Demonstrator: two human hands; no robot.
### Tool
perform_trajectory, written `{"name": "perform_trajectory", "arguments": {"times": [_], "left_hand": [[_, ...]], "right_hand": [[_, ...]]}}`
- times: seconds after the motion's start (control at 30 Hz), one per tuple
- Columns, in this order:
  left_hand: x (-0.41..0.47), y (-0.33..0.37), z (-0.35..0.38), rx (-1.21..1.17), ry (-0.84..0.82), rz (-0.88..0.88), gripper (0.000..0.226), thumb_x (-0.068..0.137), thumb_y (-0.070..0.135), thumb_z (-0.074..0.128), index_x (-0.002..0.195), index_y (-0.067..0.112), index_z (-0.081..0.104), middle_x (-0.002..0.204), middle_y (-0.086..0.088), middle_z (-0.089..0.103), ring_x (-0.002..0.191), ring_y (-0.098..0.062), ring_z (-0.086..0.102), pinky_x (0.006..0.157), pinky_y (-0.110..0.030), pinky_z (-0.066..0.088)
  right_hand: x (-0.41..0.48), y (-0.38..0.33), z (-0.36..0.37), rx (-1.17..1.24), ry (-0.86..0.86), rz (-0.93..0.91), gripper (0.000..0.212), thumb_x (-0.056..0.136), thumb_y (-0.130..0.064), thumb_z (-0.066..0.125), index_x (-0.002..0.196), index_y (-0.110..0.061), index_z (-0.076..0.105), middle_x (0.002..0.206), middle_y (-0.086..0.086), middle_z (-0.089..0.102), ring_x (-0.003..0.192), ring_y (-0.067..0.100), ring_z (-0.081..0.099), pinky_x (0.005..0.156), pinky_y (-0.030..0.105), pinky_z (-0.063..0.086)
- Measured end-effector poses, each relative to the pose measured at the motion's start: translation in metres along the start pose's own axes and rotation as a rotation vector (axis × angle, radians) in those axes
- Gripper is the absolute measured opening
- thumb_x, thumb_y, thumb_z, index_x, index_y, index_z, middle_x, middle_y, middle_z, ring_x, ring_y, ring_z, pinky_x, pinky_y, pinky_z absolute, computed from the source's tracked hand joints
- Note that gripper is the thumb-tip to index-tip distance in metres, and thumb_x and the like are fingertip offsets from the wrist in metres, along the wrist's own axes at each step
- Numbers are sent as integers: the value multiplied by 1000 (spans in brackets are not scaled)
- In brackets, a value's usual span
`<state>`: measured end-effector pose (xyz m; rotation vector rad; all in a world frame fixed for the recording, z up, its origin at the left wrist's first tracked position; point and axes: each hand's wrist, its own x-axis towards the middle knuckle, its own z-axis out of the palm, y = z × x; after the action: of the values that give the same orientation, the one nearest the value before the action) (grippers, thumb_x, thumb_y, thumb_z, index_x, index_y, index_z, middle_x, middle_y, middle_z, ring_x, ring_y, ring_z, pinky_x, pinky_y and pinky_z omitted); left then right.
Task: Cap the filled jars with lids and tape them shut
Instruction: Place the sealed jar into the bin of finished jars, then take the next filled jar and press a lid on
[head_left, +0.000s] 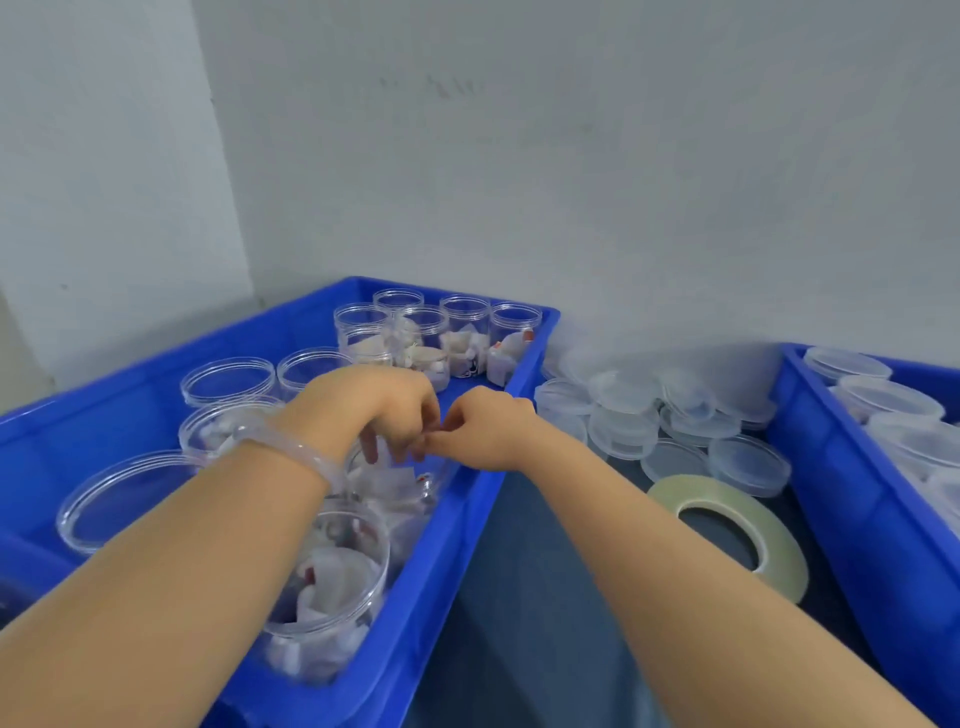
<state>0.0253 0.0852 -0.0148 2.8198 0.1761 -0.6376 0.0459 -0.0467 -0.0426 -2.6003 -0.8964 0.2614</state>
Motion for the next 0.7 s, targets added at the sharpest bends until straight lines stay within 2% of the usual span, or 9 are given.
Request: {"name": "perform_trajectory", "arguments": {"times": [0.1, 0.17, 0.23, 0.3, 0.4, 0.47, 0.53, 0.6, 0.7], "left_hand": [[7, 10, 4, 25, 185, 14, 30, 84, -6, 53, 82, 20, 68, 92, -6, 69, 83, -26, 69, 68, -33, 58], [5, 16, 0, 6, 328, 47, 26, 86, -3, 56, 92, 16, 72, 87, -4, 66, 80, -23, 63, 67, -33, 52], [-1, 21, -14, -41, 508, 99, 22, 87, 1, 60, 99, 14, 74, 92, -5, 69, 88, -22, 62, 77, -34, 49], [-12, 32, -33, -109, 704, 156, 22, 85, 1, 61, 99, 13, 73, 100, -8, 71, 96, -23, 63, 82, -29, 46], [-31, 63, -62, -242, 940, 277, 19, 83, 5, 66, 98, 15, 74, 94, -4, 72, 91, -17, 65, 78, -22, 44], [-36, 87, -72, -438, 940, 382, 12, 81, 11, 71, 89, 20, 73, 81, 2, 71, 78, -12, 64, 73, -22, 48], [-30, 111, -65, -646, 828, 440, 10, 82, 12, 71, 79, 21, 69, 73, 3, 67, 70, -12, 61, 60, -17, 47], [-12, 133, -40, -880, 698, 400, 14, 87, 9, 64, 76, 18, 64, 82, -6, 68, 74, -17, 61, 60, -18, 50], [17, 149, 20, -1189, 618, 275, 22, 93, 15, 55, 72, 18, 58, 79, -3, 61, 74, -18, 59, 62, -21, 52]], "right_hand": [[-6, -1, -4, 53, 26, 12, 34, 85, -42, 61, 61, -24, 46, 63, -7, 47, 60, 9, 43, 66, 29, 32], [-8, 0, -7, 108, 107, 10, 31, 85, -23, 59, 60, -20, 41, 64, -2, 46, 65, 21, 48, 56, 28, 35], [-8, 2, -15, 149, 250, -24, 20, 88, -12, 50, 68, -14, 44, 74, 6, 52, 78, 29, 51, 61, 32, 41], [-7, 3, -31, 251, 446, -80, 14, 90, -8, 43, 79, -15, 48, 77, 4, 54, 80, 26, 48, 64, 29, 38], [-15, 9, -64, 642, 736, -163, 19, 93, -5, 46, 99, -12, 62, 85, -6, 57, 79, 9, 52, 64, 12, 38], [-27, 20, -83, 964, 814, -260, 23, 93, -1, 46, 107, -11, 61, 96, -2, 61, 75, -4, 60, 63, 6, 43], [-40, 37, -91, 1125, 856, -249, 26, 92, 1, 43, 97, -14, 63, 92, 2, 64, 77, -2, 64, 56, 6, 44], [-47, 54, -85, 1107, 877, -82, 32, 90, 3, 40, 88, -16, 65, 91, 6, 67, 89, 13, 64, 64, 12, 48], [-56, 81, -53, 1071, 881, 144, 33, 86, 7, 39, 83, -11, 67, 98, 22, 69, 85, 21, 62, 76, 27, 50]]}}
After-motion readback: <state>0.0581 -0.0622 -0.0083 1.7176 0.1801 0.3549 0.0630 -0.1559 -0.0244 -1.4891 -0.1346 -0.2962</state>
